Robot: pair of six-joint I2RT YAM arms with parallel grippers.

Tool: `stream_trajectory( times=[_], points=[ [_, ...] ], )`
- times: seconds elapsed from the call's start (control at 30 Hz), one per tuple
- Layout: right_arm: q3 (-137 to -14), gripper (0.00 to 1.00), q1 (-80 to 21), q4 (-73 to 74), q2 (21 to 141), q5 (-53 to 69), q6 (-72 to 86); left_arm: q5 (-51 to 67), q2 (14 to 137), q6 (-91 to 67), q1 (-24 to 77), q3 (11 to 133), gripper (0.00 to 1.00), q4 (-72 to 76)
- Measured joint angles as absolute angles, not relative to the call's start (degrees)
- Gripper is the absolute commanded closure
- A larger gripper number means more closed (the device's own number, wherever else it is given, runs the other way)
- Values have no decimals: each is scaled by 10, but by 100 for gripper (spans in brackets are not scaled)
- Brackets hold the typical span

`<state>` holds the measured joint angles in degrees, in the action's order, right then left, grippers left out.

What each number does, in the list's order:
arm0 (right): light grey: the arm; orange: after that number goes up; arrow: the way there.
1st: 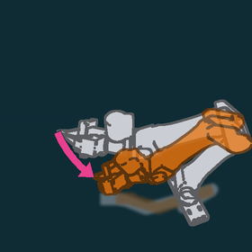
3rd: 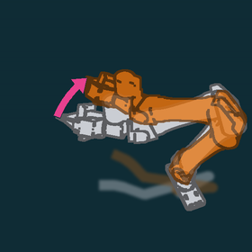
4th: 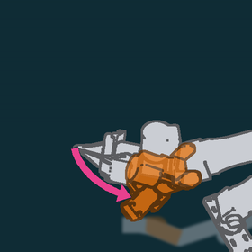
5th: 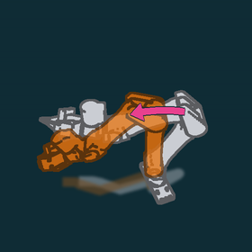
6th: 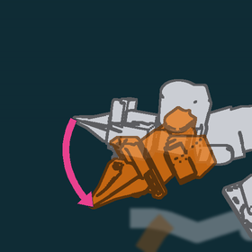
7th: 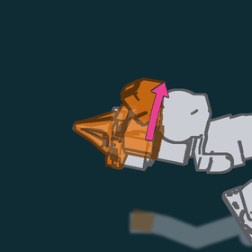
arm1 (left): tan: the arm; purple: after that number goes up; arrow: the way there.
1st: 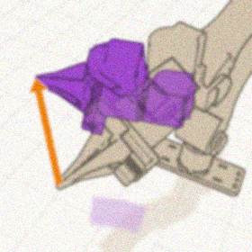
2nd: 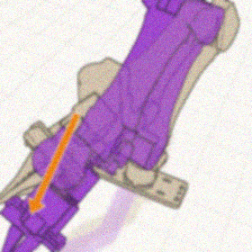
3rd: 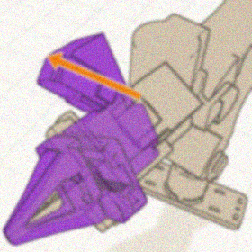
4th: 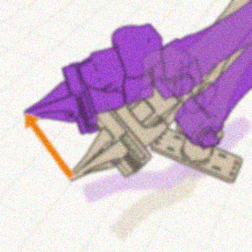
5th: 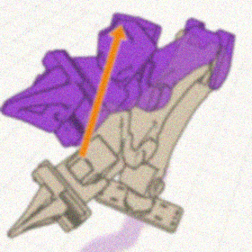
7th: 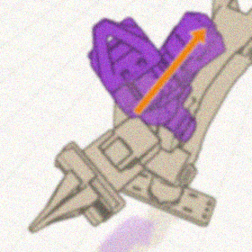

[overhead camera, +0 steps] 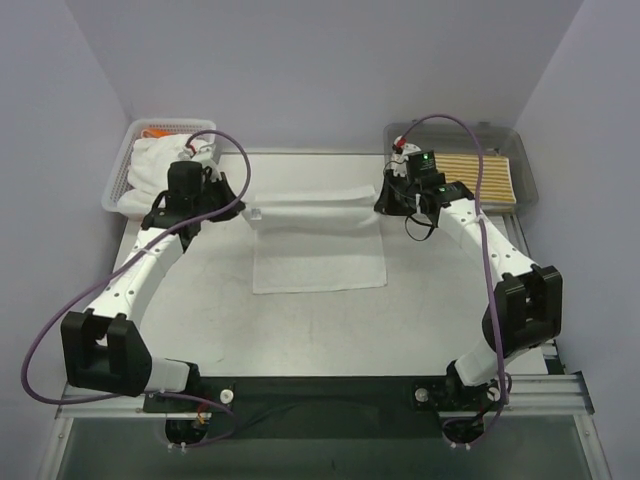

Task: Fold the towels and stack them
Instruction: Fold the towel

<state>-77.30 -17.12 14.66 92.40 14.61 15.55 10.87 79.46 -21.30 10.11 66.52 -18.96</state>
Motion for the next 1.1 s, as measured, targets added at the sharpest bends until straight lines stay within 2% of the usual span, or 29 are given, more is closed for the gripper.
stream_trajectory(
  times=[0.2,0.27,0.37,0.4,0.43,0.47,0.5,0.53,0.57,0.6,0.67,0.7,0.83,0.93,1.1],
  points=[
    [-700,98,-194,150,915,141,165,110,769,-214,100,584,100,-187],
    [-678,95,-202,152,924,138,167,110,772,-214,100,555,100,-185],
    [-652,85,-208,143,947,135,170,114,794,-216,100,520,100,-182],
    [-645,76,-208,141,958,135,170,117,806,-217,100,515,100,-181],
    [-639,65,-208,139,968,132,171,118,818,-218,101,510,97,-180],
    [-630,64,-208,136,975,128,170,118,827,-218,101,504,93,-179],
    [-617,62,-207,135,979,125,167,118,833,-218,102,497,84,-179],
    [-603,54,-207,135,980,123,165,119,834,-217,102,489,74,-179],
    [-589,53,-208,135,978,122,164,121,830,-217,104,482,64,-182],
    [-575,50,-208,135,973,120,162,124,824,-217,107,475,47,-182],
    [-548,48,-208,141,952,118,159,130,792,-220,114,456,36,-185],
    [-534,48,-209,143,933,117,158,132,765,-223,119,446,33,-188],
    [-509,48,-215,153,831,120,156,143,628,-232,144,409,32,-194],
    [-510,45,-216,146,775,125,154,142,551,-240,155,385,18,-192],
    [-527,44,-218,143,791,124,156,95,539,-269,155,352,16,-195]
  ],
)
